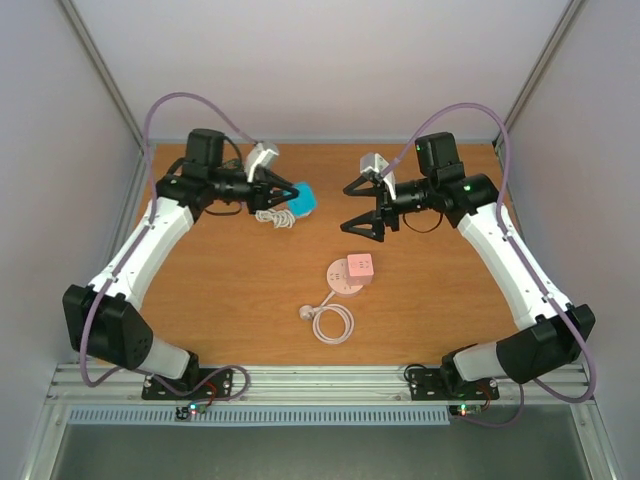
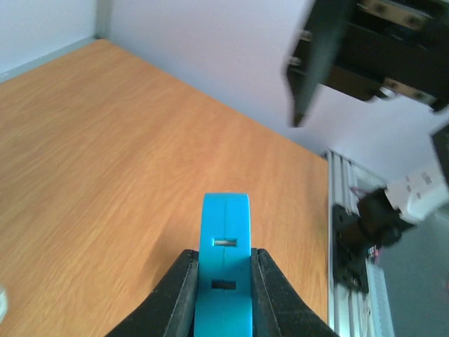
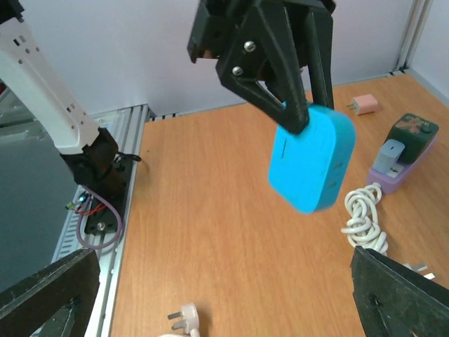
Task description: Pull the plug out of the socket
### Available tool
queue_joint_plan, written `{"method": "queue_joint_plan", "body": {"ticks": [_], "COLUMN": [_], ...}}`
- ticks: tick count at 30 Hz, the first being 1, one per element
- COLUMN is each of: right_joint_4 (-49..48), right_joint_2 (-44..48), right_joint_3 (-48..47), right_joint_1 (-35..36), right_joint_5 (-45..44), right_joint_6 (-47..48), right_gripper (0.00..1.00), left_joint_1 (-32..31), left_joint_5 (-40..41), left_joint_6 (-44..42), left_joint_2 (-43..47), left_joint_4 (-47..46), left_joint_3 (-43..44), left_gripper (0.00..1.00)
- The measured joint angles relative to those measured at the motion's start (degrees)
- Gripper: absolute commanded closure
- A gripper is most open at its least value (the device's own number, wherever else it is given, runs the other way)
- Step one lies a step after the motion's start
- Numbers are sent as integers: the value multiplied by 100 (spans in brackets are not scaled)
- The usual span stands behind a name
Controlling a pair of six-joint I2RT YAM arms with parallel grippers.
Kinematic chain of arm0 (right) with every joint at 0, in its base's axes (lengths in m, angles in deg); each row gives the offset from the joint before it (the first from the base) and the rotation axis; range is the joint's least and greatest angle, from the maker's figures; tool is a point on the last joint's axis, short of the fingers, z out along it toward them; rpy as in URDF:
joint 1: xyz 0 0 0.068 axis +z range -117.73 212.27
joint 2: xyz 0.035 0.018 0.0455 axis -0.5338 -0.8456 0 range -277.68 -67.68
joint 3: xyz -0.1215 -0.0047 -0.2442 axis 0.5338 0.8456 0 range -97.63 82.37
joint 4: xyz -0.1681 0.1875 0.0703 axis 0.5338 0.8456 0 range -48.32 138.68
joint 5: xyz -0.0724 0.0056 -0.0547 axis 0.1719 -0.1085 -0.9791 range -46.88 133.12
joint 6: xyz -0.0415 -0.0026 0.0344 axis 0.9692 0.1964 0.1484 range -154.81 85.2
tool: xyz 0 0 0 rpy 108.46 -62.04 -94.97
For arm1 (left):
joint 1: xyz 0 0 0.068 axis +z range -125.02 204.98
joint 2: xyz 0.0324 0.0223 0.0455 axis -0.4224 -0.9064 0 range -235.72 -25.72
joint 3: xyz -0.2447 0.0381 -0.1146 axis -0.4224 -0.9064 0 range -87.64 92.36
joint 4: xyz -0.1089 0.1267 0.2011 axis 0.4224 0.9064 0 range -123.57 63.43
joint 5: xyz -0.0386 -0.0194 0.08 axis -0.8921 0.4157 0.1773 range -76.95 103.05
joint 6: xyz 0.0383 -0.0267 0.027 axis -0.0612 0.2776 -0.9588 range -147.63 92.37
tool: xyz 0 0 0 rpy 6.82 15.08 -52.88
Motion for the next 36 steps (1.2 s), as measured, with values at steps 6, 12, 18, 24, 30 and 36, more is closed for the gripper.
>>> {"method": "queue_joint_plan", "body": {"ticks": [6,12,18,24,30,36], "right_joint_4": [-254,-380,-424,-448,-446,-439], "right_joint_2": [-144,-343,-354,-352,-352,-354], "right_joint_3": [-76,-247,-245,-155,-79,-79], "right_joint_1": [0,0,0,0,0,0], "right_joint_5": [-125,-391,-590,-804,-986,-1117], "right_joint_6": [-380,-780,-1045,-1150,-1193,-1196], "right_gripper": [1,2,1,1,2,1], "left_joint_1": [1156,2339,3303,3960,4339,4417], "left_joint_5": [13,133,745,1185,1497,1600], "left_joint_6": [1091,1591,826,37,-328,-380], "left_joint_2": [243,205,-765,-2256,-3331,-3965], "left_joint_4": [-774,-922,-90,695,981,1023], "left_joint_3": [-870,-1187,-636,227,942,1469], "left_gripper": [98,99,99,99,98,96]}}
